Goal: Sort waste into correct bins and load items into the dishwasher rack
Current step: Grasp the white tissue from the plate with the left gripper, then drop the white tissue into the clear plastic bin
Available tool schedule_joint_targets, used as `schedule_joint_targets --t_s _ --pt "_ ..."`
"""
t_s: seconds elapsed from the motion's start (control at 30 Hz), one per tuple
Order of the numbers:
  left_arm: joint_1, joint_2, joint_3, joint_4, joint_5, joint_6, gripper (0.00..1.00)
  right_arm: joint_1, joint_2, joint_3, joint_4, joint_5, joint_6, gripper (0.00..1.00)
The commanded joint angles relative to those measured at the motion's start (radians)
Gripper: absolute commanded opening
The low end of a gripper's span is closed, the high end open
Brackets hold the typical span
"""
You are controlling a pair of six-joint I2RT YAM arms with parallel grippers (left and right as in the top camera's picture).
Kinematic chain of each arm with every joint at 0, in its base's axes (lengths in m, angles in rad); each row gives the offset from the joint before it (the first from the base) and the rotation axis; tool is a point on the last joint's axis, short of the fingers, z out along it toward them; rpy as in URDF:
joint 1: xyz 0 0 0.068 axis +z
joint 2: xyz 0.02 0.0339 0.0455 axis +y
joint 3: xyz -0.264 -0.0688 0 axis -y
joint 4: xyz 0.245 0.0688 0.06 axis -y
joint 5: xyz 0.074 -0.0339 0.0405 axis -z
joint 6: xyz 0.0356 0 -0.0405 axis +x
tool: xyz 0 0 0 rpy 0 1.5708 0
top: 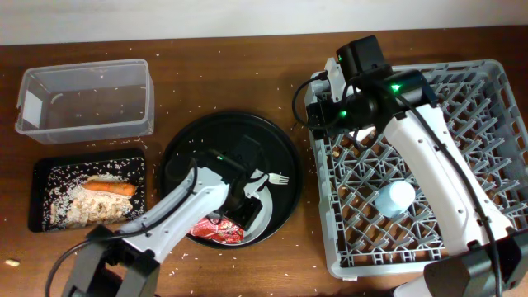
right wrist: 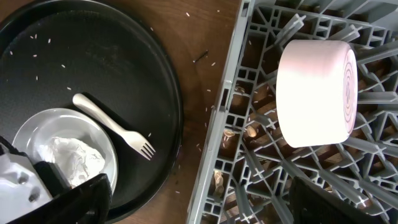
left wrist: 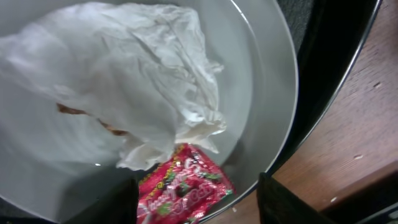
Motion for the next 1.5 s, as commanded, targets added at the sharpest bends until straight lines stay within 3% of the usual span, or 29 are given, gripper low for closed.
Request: schedule_joint_targets --t_s 0.0,0.3,0.37,0.47,0.53,0.67,0.87,1.03,1.27,1.47 --pt "-0.005 0.037 0.000 0.005 -0.122 -0.162 0.58 0.005 0.016 0.013 0.000 -0.002 0.008 0.90" --pt "-0.006 0.143 -0.018 0.112 -0.154 -0.185 0.56 0.005 0.016 0.013 0.000 -0.002 0.008 0.90" --pt "-0.006 0.167 -0.018 0.106 -0.147 -0.185 0.43 0.005 0.016 0.013 0.000 -0.002 0.008 0.90" --pt "-0.006 0.188 -0.018 0.103 -0.147 -0.185 0.11 0.005 0.016 0.013 0.000 -0.002 0.008 0.90" --pt "-0.005 0.188 -0.017 0.102 -0.147 -0.185 0.01 0.005 0.016 0.013 0.000 -0.002 0.008 0.90" --pt "0.016 0.188 0.061 0.022 -0.147 -0.185 0.01 0.005 0.016 0.013 -0.001 -0.002 0.007 0.90" --pt "0.103 0.188 0.444 -0.193 -0.151 -0.150 0.00 0.005 0.016 0.013 -0.001 -0.002 0.007 0.90" --pt "0.203 0.188 0.596 -0.222 -0.147 -0.128 0.01 0.005 0.016 0.013 -0.001 -0.002 0.007 0.90" --pt "0.201 0.188 0.562 -0.366 -0.103 -0.128 0.00 0.005 0.016 0.013 0.003 -0.002 0.007 0.90" --pt "0.164 0.188 0.276 -0.327 -0.087 -0.129 0.01 0.005 0.016 0.013 0.004 -0.002 0.007 0.90"
